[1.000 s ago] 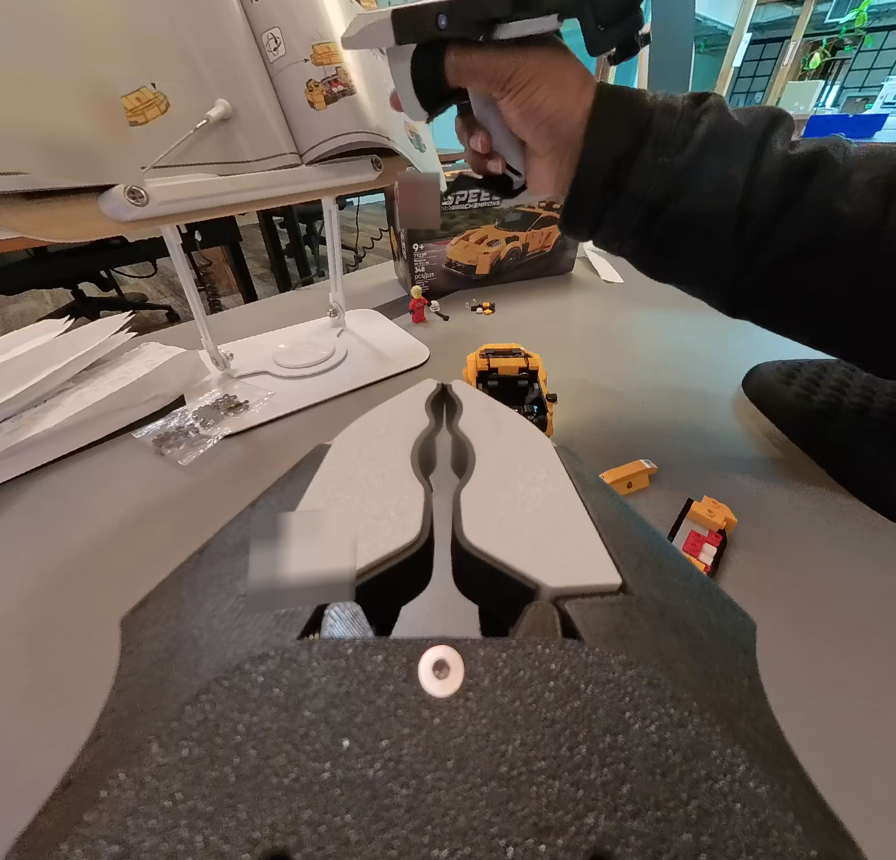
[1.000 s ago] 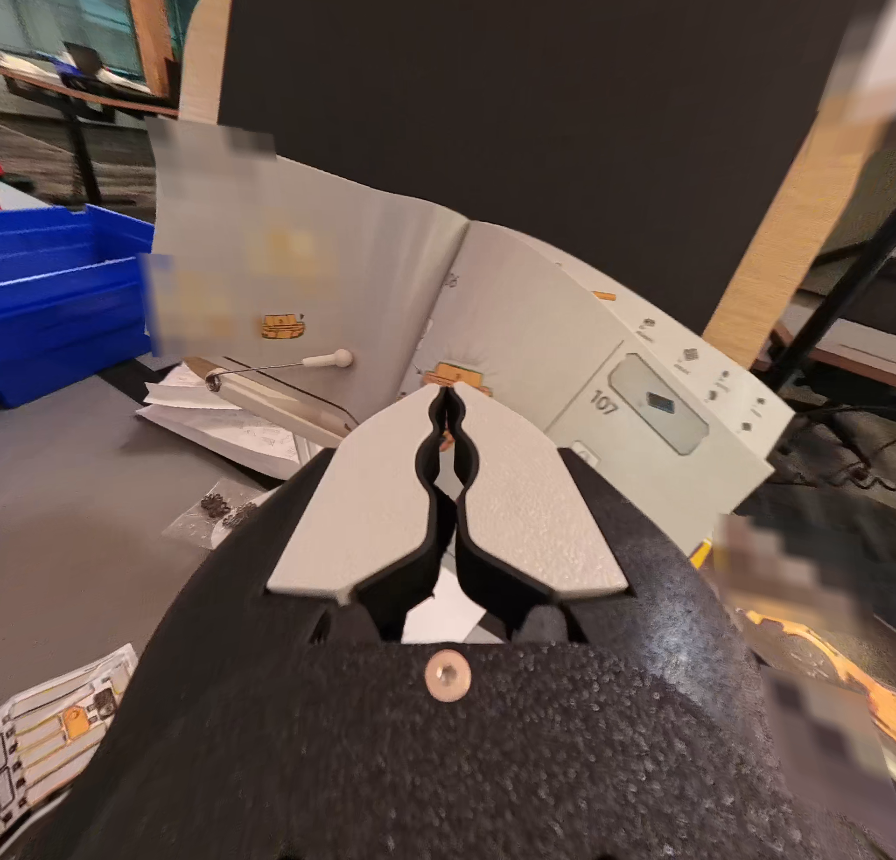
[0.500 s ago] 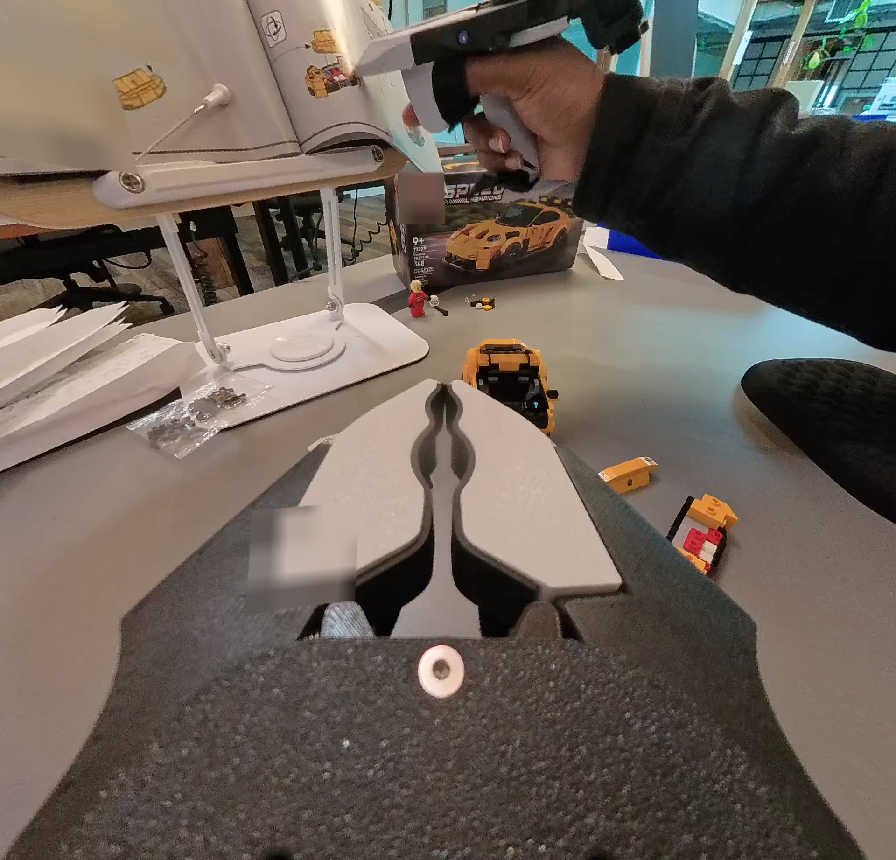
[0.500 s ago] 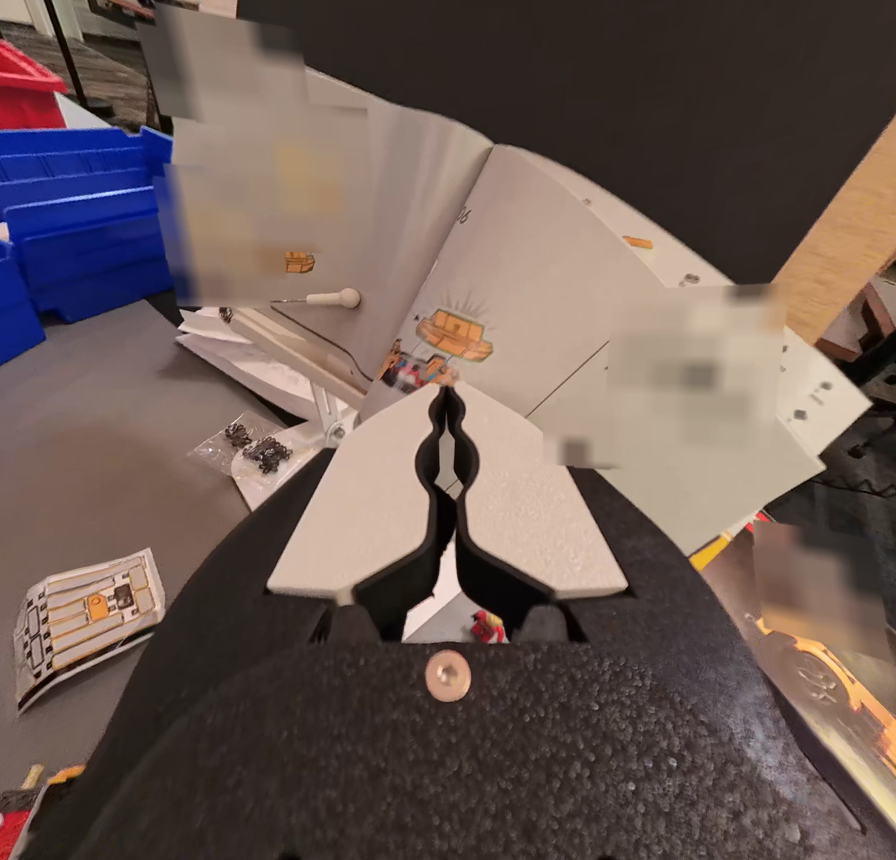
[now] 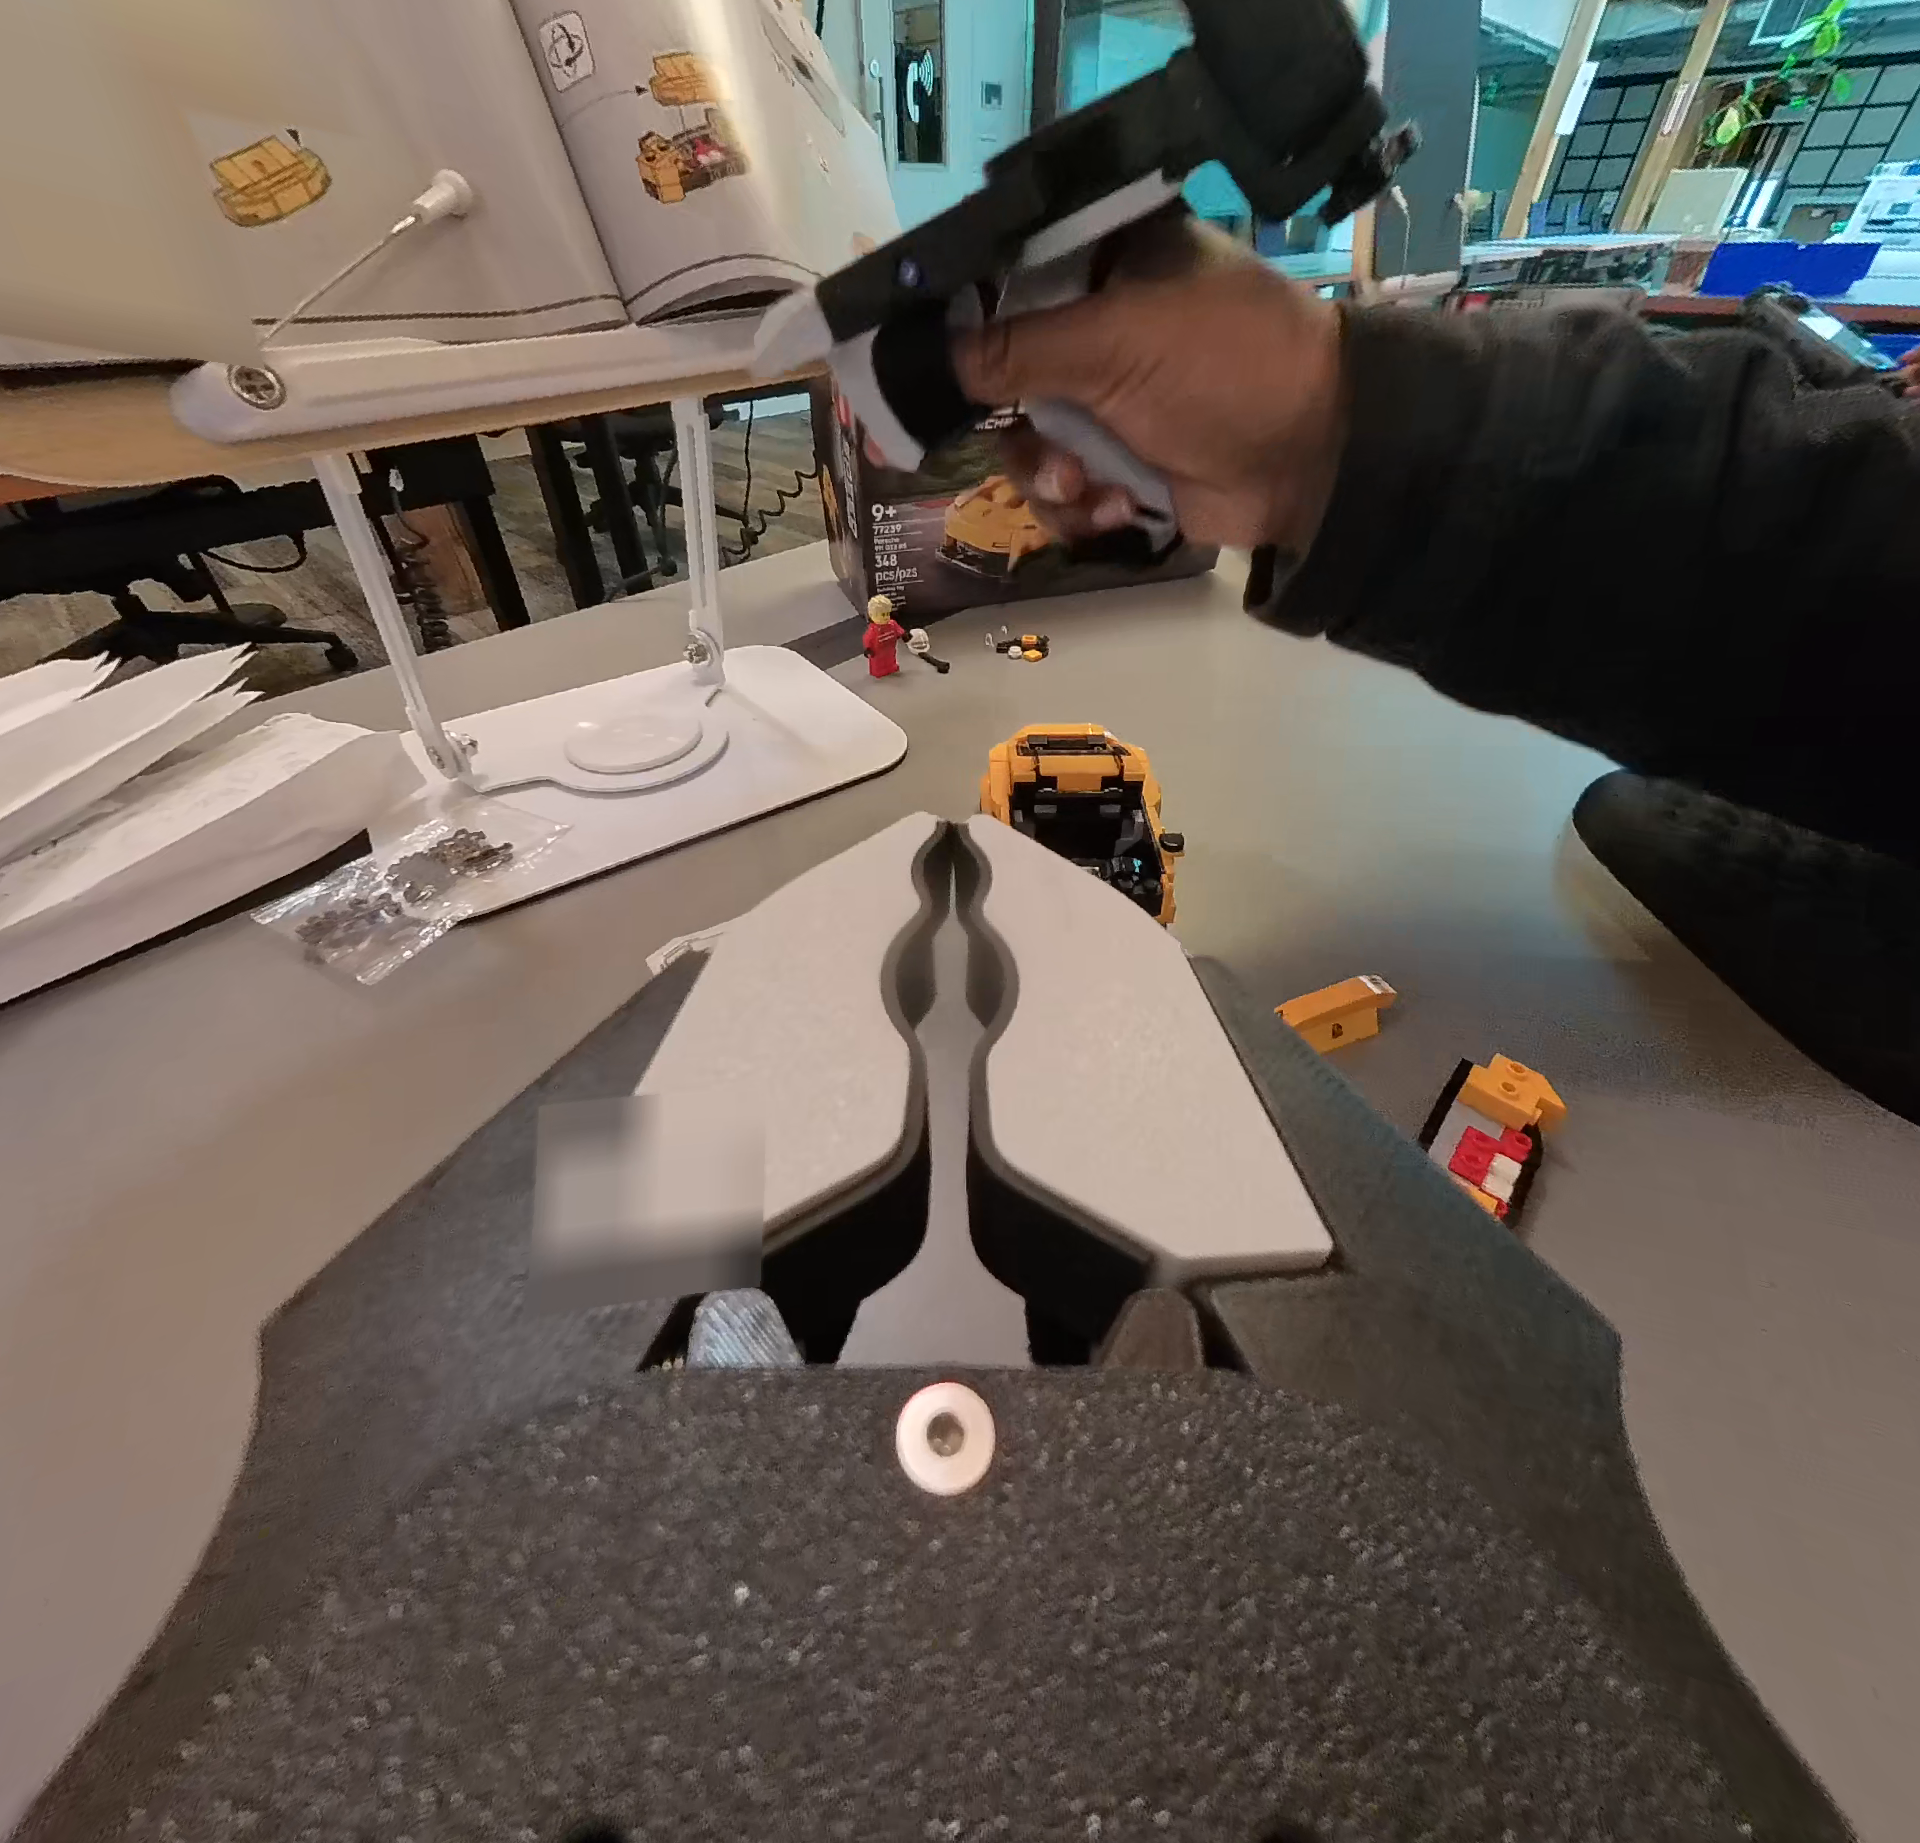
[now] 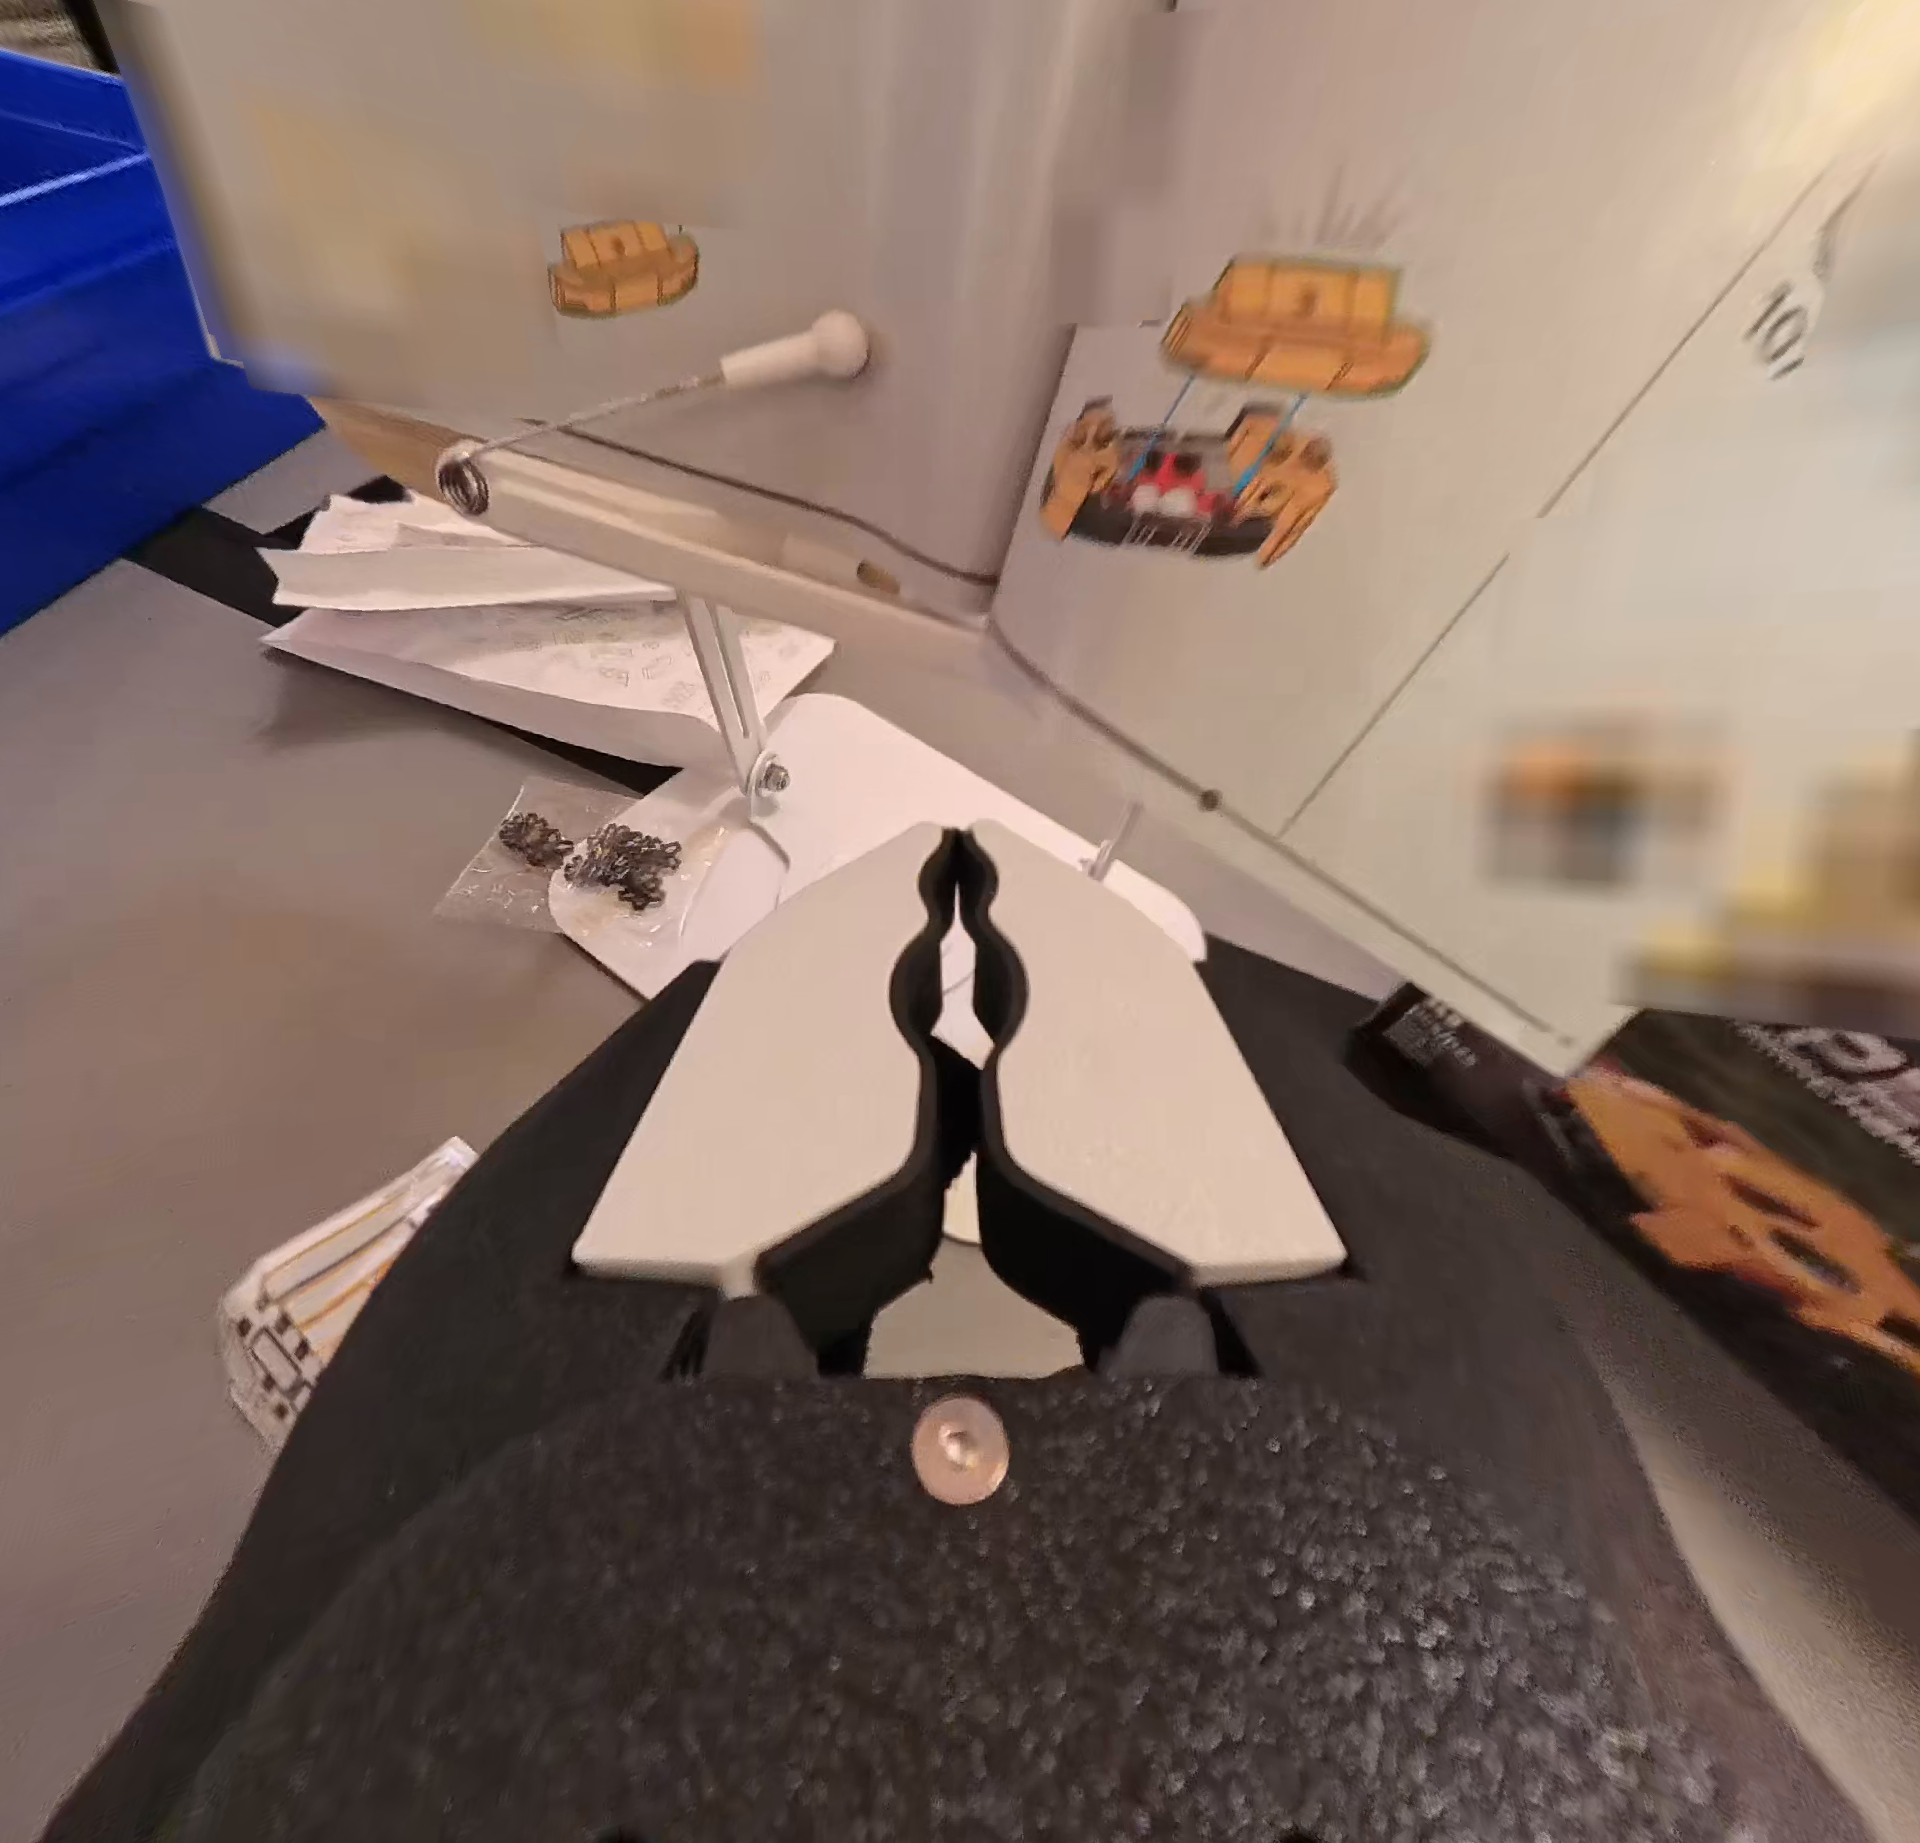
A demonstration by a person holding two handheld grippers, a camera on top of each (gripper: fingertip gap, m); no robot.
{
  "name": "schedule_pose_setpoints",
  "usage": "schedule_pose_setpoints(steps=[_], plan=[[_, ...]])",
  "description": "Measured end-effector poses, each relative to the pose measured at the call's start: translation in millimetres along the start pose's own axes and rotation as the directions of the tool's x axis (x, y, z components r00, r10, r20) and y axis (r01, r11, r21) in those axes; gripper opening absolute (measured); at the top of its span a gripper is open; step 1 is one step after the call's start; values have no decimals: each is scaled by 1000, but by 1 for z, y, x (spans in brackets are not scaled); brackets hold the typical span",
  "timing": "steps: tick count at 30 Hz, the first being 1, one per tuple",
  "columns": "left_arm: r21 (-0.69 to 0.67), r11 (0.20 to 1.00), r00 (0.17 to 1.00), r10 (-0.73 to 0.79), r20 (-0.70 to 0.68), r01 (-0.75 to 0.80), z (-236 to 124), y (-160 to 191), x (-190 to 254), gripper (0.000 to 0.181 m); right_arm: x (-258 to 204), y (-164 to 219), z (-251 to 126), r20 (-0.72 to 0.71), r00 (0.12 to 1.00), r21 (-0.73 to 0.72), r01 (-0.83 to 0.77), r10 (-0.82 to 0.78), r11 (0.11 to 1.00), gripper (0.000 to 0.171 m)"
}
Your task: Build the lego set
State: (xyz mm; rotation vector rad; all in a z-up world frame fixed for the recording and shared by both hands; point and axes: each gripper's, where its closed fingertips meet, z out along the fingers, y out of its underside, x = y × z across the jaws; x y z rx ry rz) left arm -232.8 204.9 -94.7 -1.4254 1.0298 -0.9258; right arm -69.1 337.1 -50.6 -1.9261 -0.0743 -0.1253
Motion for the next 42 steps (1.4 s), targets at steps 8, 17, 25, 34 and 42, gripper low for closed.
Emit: schedule_pose_setpoints(steps=[8, 17, 25, 34, 42], plan=[[4, 1000, 1000, 4, -7, -4, -1, -2, 2, 0, -4, 6, 30, -133, 981, 44, -135, 139, 990, 0], [5, 1000, 1000, -5, -13, 5, 0, -2, 2, 0, 3, 2, 50, -194, 962, 35, -191, 194, 981, 0], [4, 1000, 1000, -8, -17, 8, 0, -2, 3, 0, 19, 1, 56, -220, 949, 30, -223, 224, 974, 0], [1, 1000, 1000, -14, -21, 14, 0, -2, 3, 0, 26, 4, 61, -216, 942, -12, -266, 257, 964, 0], [-1, 1000, 1000, -17, -24, 17, 0, -2, 4, 0, 28, 6, 65, -218, 938, -23, -279, 268, 960, 0]])
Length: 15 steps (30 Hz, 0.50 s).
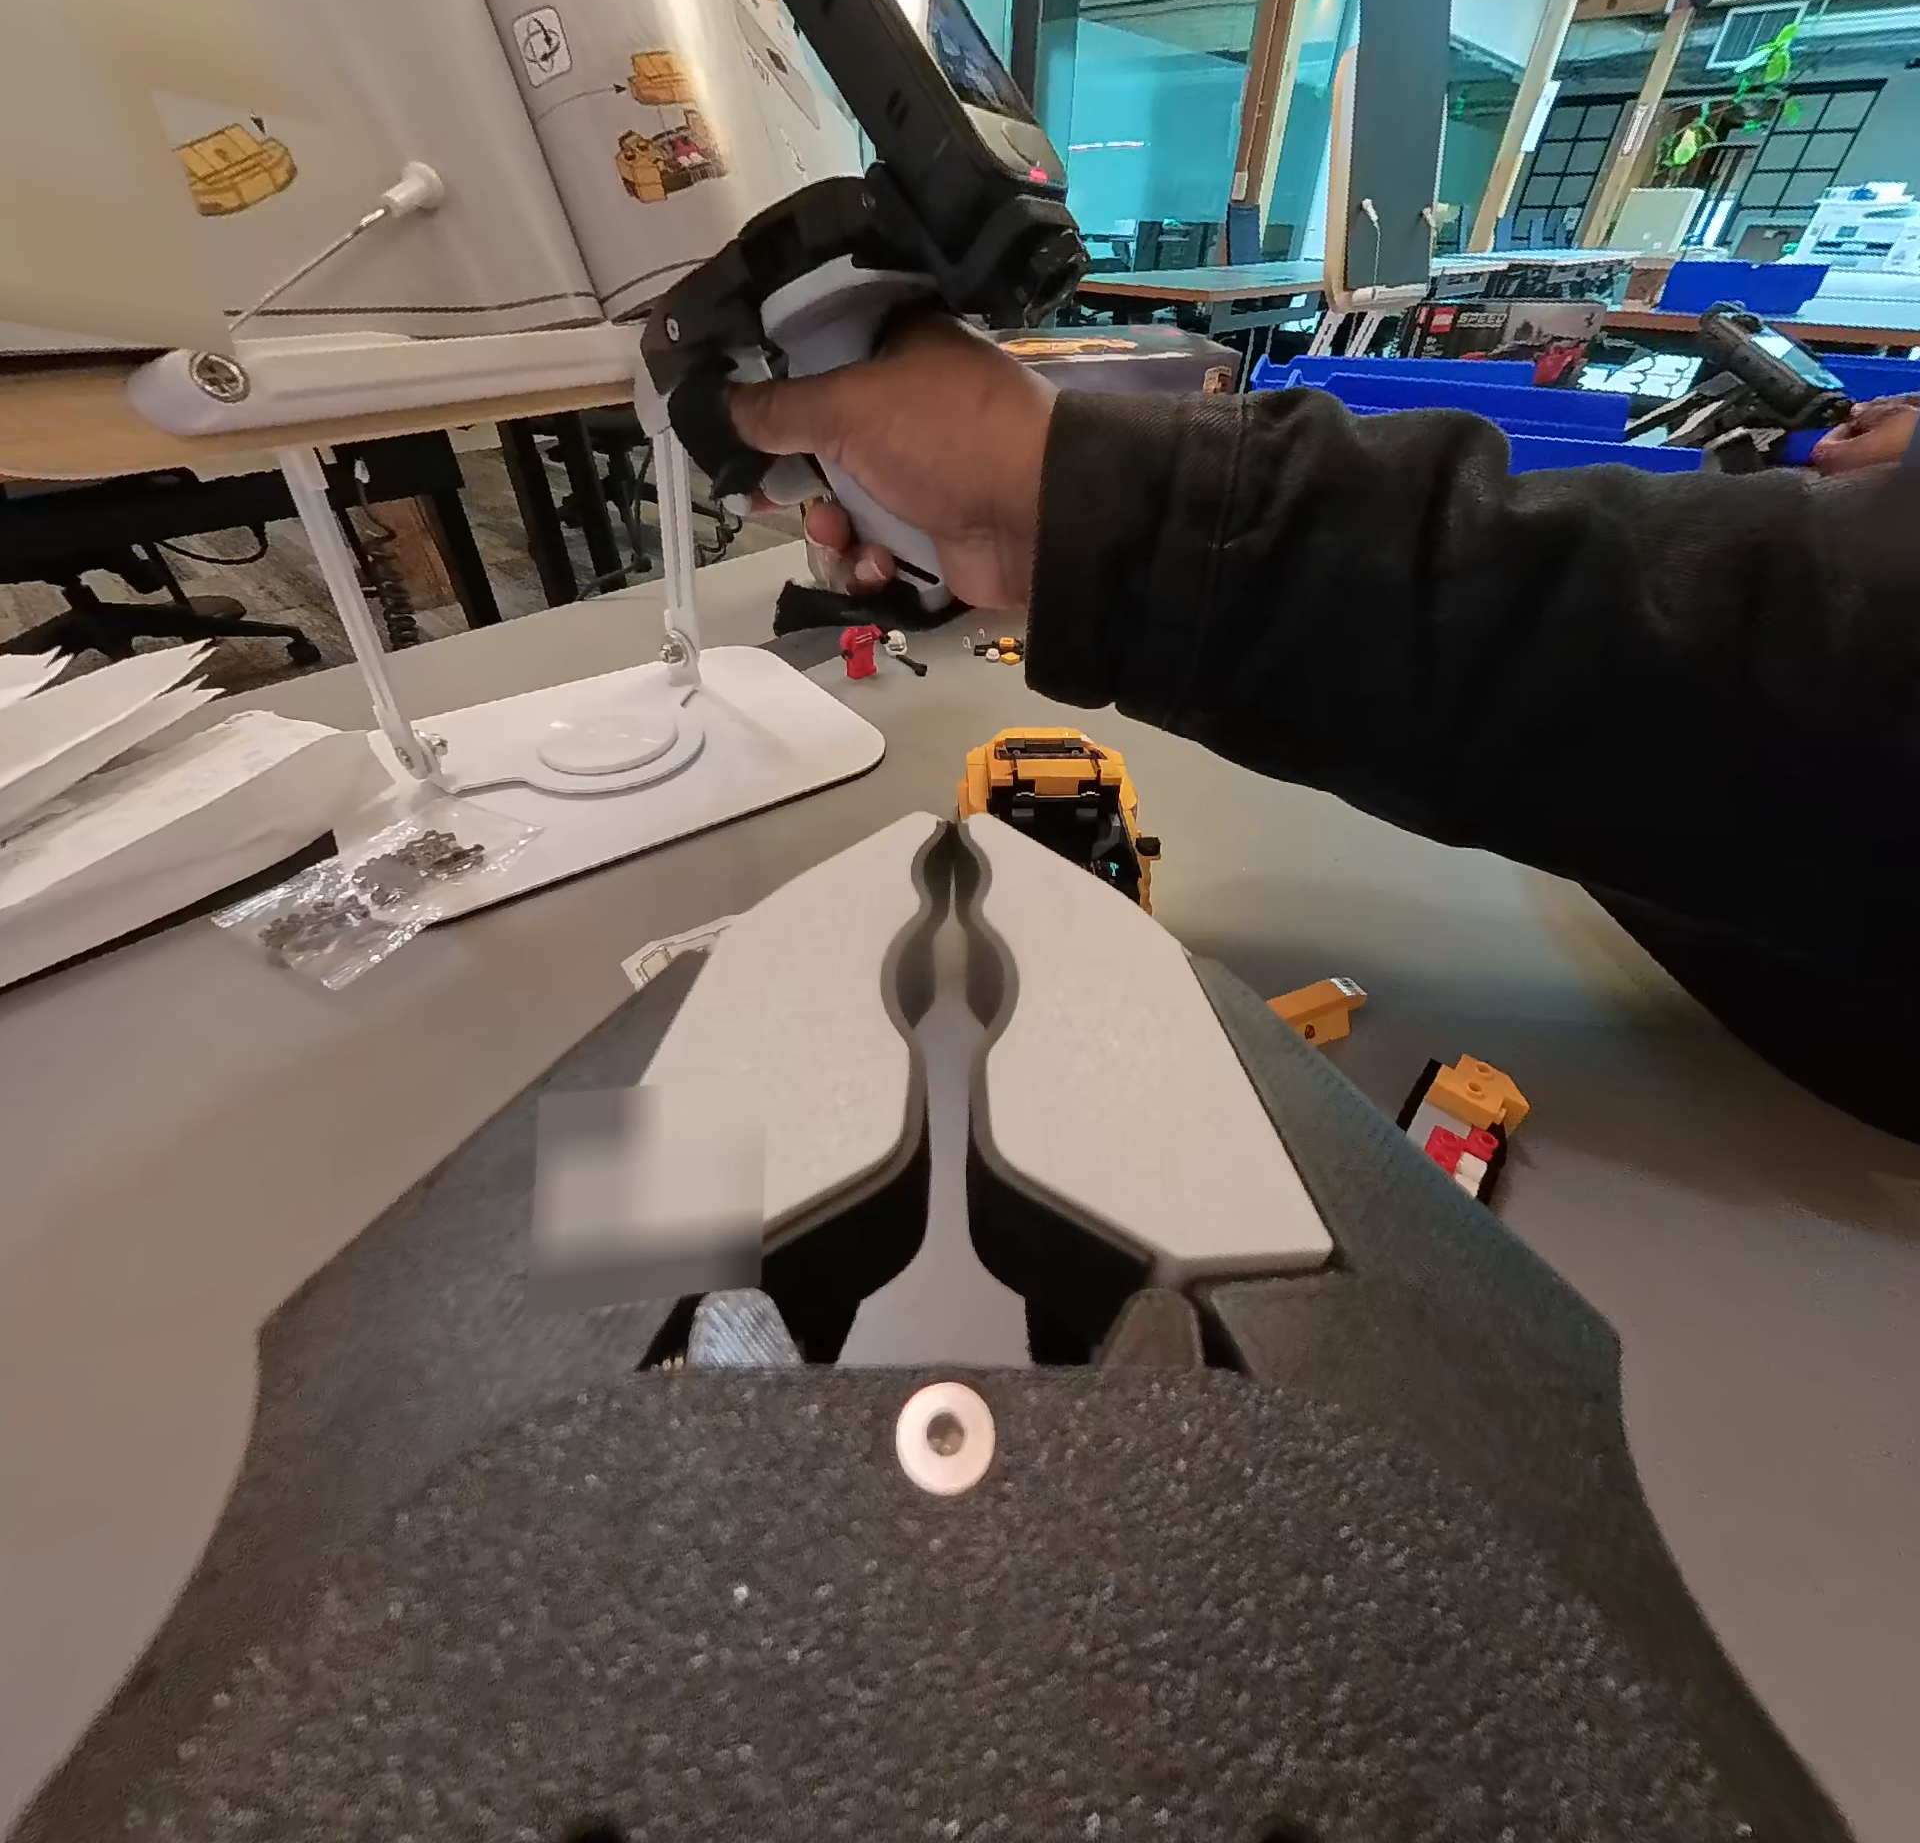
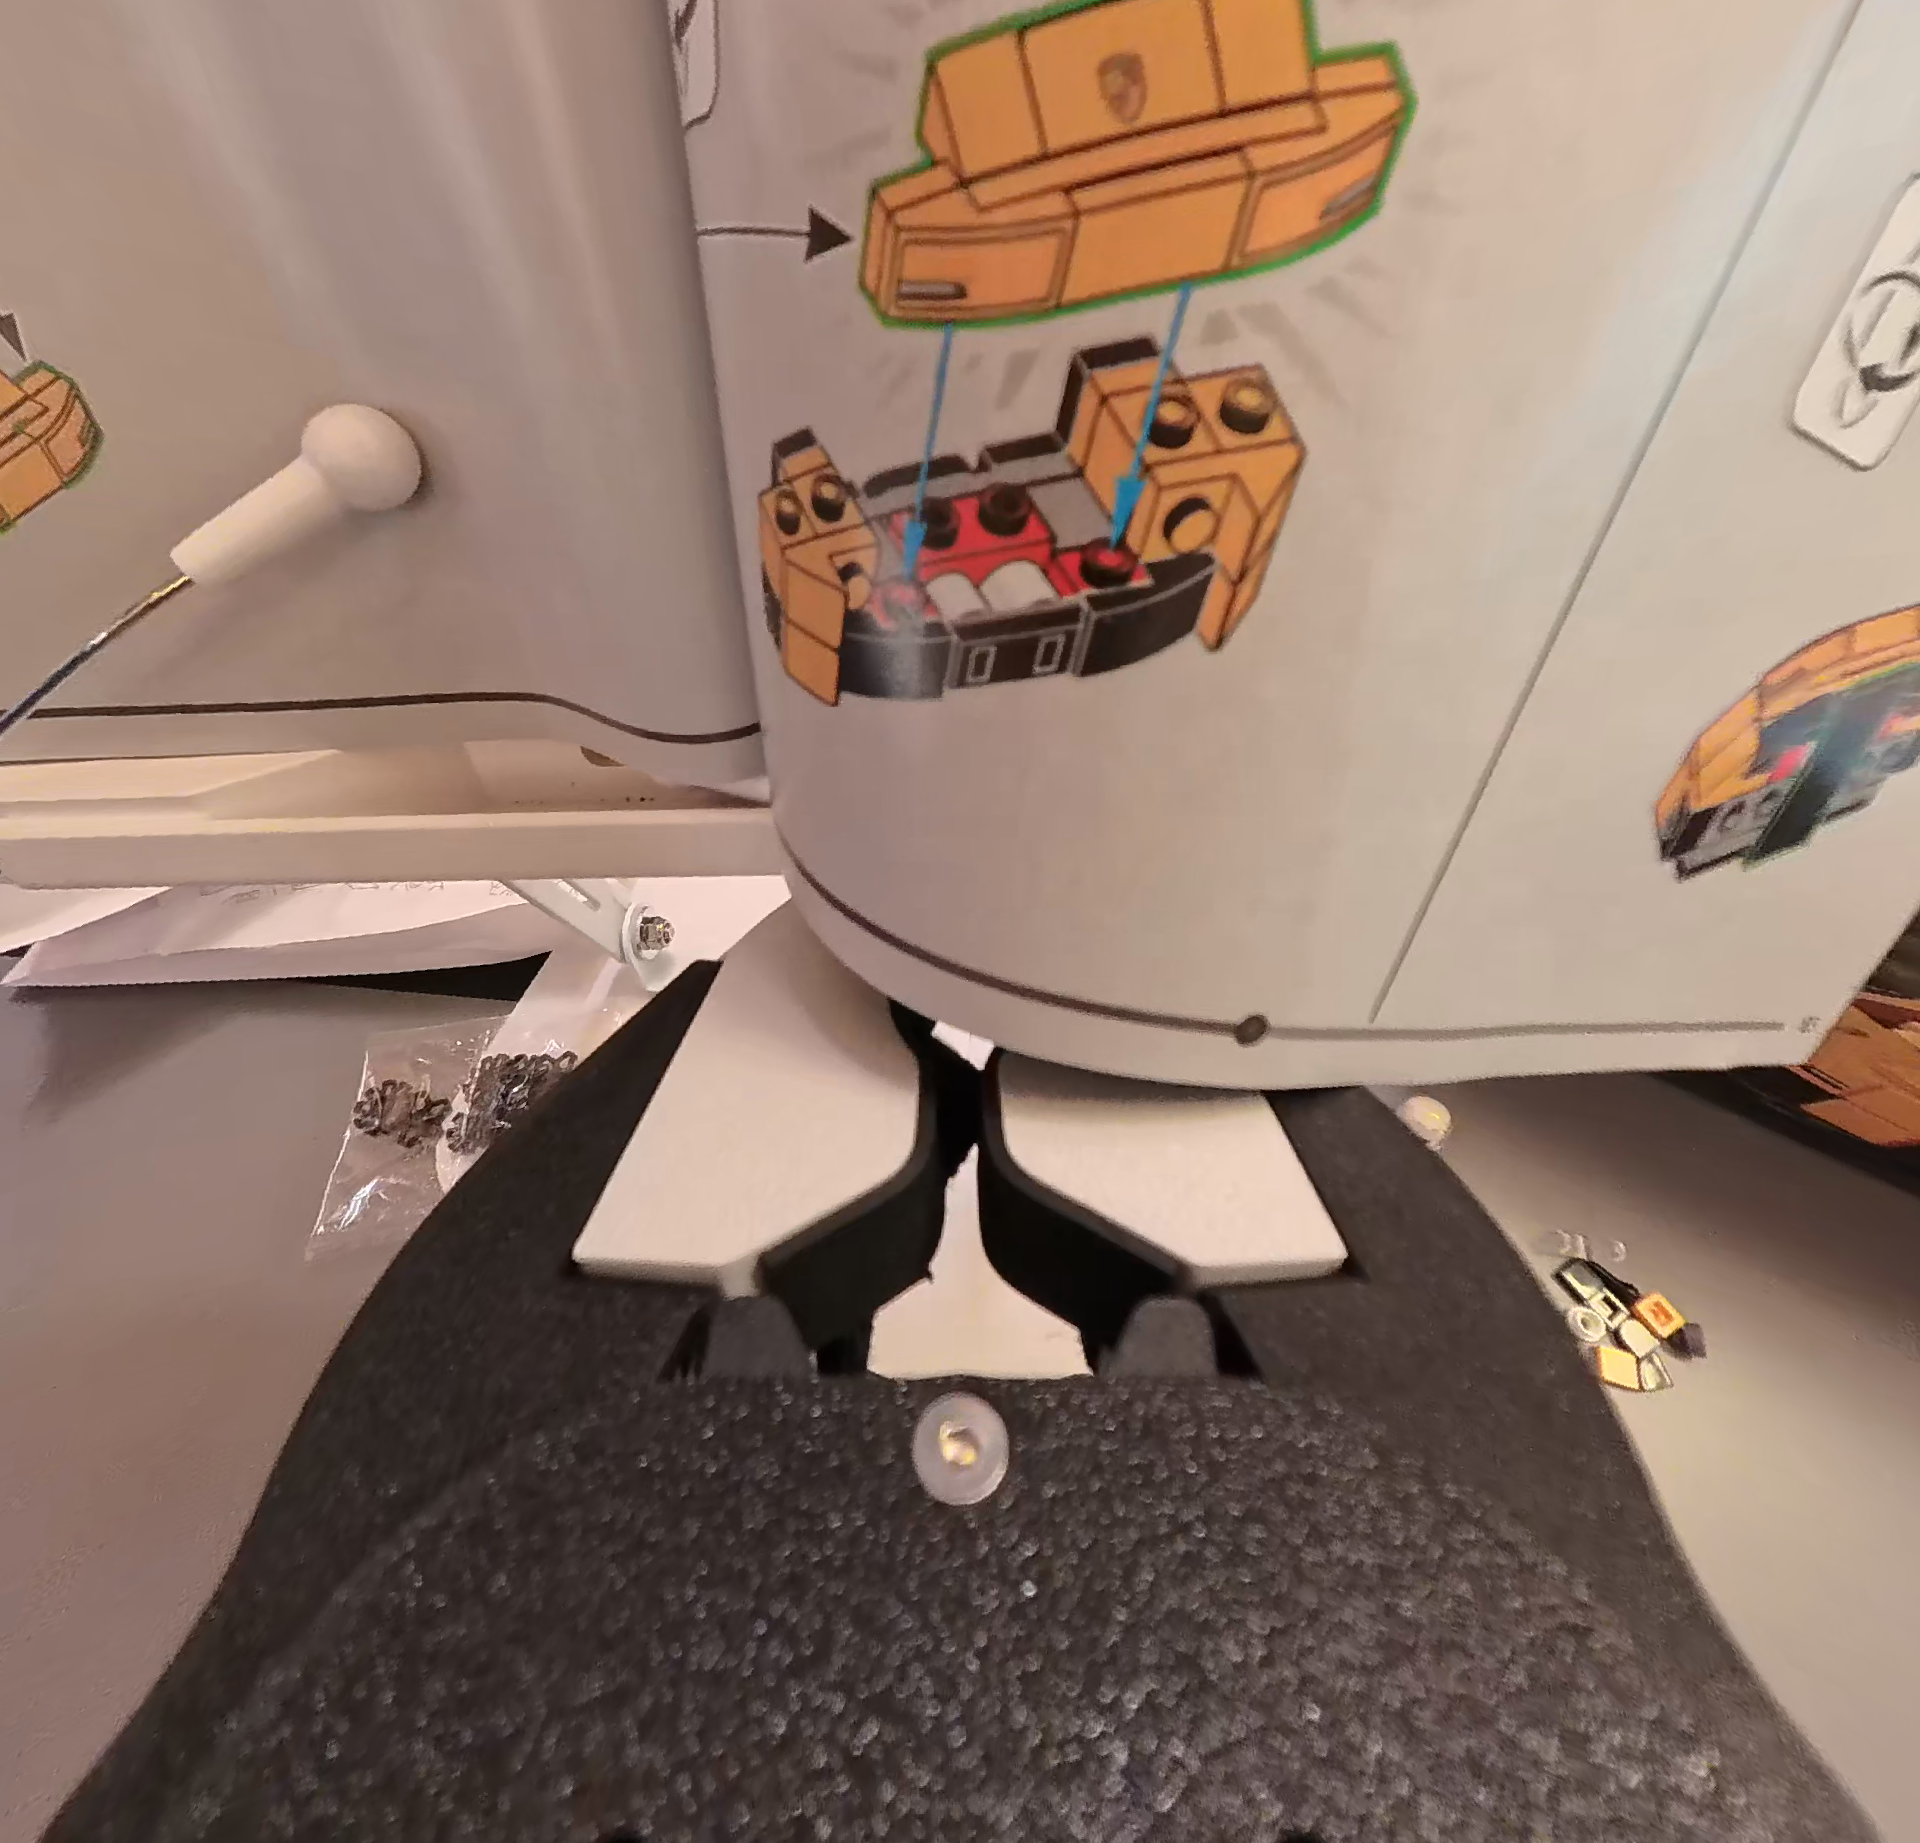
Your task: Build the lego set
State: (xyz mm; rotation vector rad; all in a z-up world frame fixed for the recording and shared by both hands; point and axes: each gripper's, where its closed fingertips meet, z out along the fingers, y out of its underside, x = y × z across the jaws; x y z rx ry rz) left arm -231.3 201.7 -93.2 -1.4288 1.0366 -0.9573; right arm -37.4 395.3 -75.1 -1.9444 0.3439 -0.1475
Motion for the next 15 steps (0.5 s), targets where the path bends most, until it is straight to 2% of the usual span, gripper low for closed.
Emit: schedule_pose_setpoints(steps=[15], plan=[[-2, 1000, 1000, 0, -1, 0, -1, 0, 0, 0, -2, 1, -1, -5, 1000, 7, 16, -16, 1000, 0]])
